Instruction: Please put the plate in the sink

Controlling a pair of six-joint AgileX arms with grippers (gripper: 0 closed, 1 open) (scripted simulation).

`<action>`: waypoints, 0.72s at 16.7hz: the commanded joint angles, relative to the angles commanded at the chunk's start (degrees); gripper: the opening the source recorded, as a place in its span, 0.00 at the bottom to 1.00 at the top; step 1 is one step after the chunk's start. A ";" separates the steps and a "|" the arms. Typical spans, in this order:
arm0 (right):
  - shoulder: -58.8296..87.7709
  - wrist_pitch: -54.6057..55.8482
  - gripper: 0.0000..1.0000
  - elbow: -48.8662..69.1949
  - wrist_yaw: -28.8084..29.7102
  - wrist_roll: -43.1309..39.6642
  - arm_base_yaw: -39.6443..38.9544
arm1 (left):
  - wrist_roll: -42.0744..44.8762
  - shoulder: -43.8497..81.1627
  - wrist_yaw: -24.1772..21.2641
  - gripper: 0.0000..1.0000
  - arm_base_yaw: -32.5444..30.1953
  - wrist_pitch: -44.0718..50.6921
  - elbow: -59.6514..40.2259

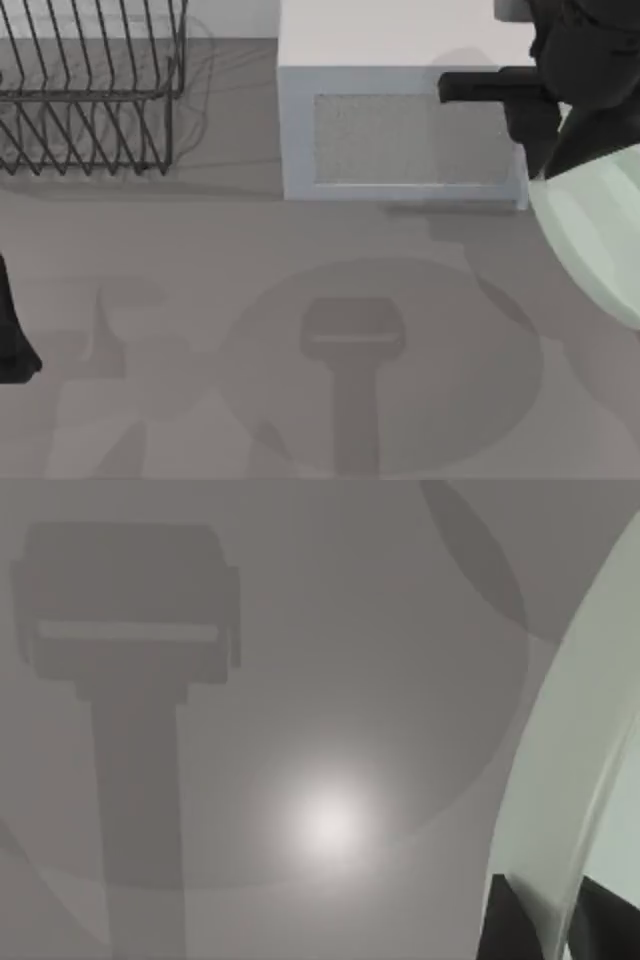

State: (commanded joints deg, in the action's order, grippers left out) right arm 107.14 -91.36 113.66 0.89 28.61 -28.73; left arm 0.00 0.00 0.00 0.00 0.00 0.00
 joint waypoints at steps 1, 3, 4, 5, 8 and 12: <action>-0.29 -2.41 0.00 2.34 -0.12 -0.78 1.27 | 0.00 0.00 0.00 1.00 0.00 0.00 0.00; -0.76 -5.48 0.00 5.28 -0.30 -2.02 3.32 | 0.00 0.00 0.00 1.00 0.00 0.00 0.00; -0.88 -6.09 0.00 5.85 -0.35 -2.33 3.82 | 0.00 0.00 0.00 1.00 0.00 0.00 0.00; -0.89 -6.17 0.00 5.92 -0.35 -2.37 3.89 | 0.00 0.00 0.00 1.00 0.00 0.00 0.00; -0.73 -6.04 0.00 5.79 -0.29 -2.28 3.64 | 0.00 0.00 0.00 1.00 0.00 0.00 0.00; -0.60 -6.75 0.00 9.62 0.64 -3.43 5.31 | 0.00 0.00 0.00 1.00 0.00 0.00 0.00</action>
State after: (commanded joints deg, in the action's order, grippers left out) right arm 106.54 -98.11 123.28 1.53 25.18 -23.42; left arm 0.00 0.00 0.00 0.00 0.00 0.00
